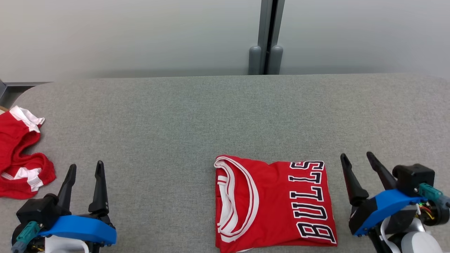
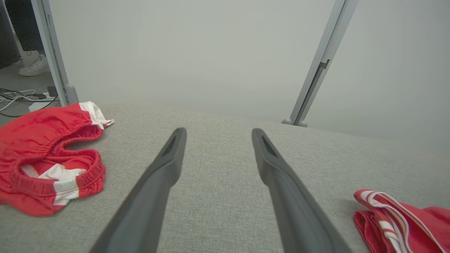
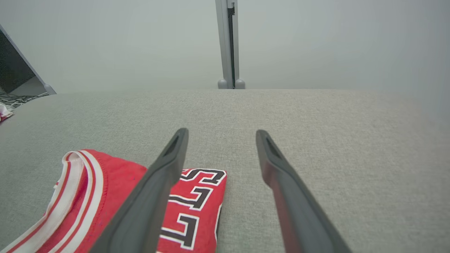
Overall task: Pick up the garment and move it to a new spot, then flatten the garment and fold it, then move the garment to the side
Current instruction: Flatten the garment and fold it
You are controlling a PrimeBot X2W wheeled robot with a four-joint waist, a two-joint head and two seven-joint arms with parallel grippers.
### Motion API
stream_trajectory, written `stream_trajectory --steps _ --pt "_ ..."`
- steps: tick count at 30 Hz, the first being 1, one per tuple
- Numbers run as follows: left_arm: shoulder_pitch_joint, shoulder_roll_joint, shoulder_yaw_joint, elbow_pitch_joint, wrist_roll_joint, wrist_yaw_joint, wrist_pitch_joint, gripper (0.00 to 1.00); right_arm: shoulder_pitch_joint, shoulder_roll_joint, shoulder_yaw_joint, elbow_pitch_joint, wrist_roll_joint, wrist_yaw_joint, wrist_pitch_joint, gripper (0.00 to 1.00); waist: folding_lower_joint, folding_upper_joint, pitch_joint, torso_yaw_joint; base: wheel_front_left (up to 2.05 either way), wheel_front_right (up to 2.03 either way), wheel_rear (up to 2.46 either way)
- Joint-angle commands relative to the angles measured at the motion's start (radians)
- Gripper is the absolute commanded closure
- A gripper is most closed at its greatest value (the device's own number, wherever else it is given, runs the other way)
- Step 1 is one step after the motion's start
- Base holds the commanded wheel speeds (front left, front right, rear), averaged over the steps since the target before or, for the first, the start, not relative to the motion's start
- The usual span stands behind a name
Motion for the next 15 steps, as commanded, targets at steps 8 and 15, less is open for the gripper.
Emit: stream_trajectory --steps 8,15 --pt "0.000 0.004 -0.008 -0.014 -0.005 0.004 0.000 0.00 0.043 0.000 0.063 0.101 -0.032 0.001 -0.052 0.00 0.0002 0.0000 0.007 0.008 0.00 0.00 0.00" --pt "-0.020 0.004 -0.023 -0.018 0.002 0.001 0.005 0.00 -0.031 -0.001 0.236 0.257 -0.017 0.001 -0.090 0.00 0.0002 0.0000 0.017 0.029 0.00 0.00 0.00"
